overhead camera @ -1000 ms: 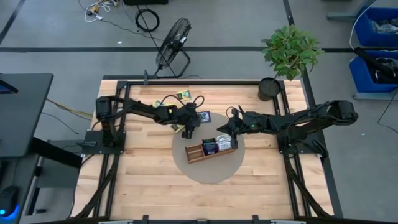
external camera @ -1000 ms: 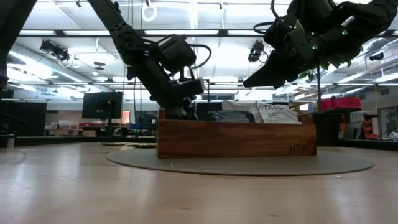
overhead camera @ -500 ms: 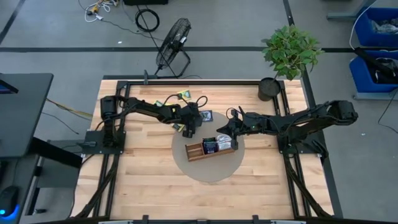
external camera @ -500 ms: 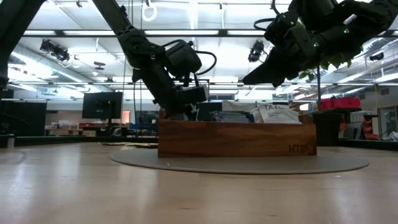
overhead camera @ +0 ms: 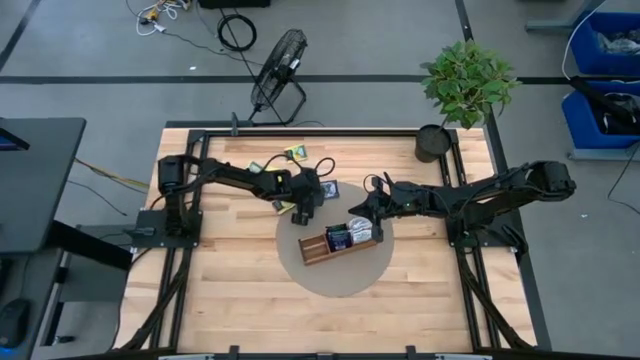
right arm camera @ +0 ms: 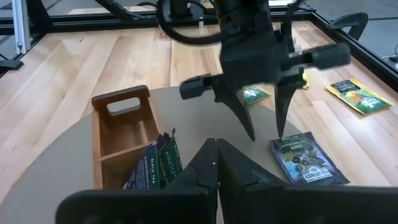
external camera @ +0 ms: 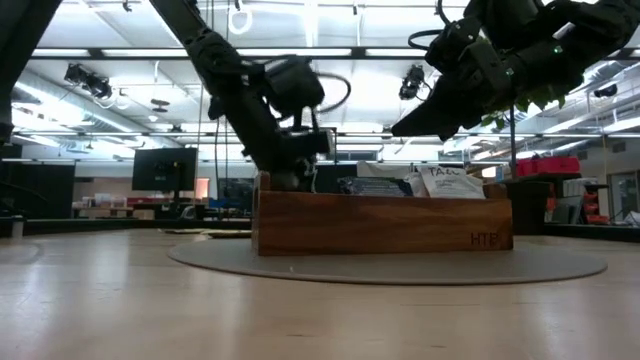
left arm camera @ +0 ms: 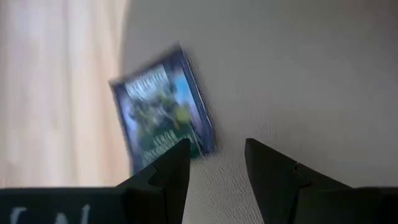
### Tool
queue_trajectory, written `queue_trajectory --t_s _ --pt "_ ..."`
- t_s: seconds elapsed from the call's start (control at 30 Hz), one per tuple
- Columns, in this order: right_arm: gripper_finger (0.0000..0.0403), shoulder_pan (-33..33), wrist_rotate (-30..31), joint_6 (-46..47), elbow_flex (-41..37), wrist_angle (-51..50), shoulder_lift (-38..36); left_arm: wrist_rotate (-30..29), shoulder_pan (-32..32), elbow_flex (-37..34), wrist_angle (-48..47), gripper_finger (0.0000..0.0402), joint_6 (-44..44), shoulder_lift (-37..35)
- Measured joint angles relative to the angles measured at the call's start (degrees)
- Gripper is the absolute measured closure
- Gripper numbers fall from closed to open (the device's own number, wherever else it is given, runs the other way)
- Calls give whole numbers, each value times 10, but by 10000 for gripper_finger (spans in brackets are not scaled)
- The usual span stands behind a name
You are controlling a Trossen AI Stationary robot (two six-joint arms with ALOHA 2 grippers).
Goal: Pick & Place Tea
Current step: Put the purple tea bag into the middle section of the wooden organizer
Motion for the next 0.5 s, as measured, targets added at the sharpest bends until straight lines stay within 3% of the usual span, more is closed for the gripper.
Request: queue_trajectory --t_s 0.33,0.5 --pt "400 0 0 1 0 0 0 11 6 3 16 241 32 -6" --pt "400 0 0 -1 0 3 0 46 27 3 28 241 22 2"
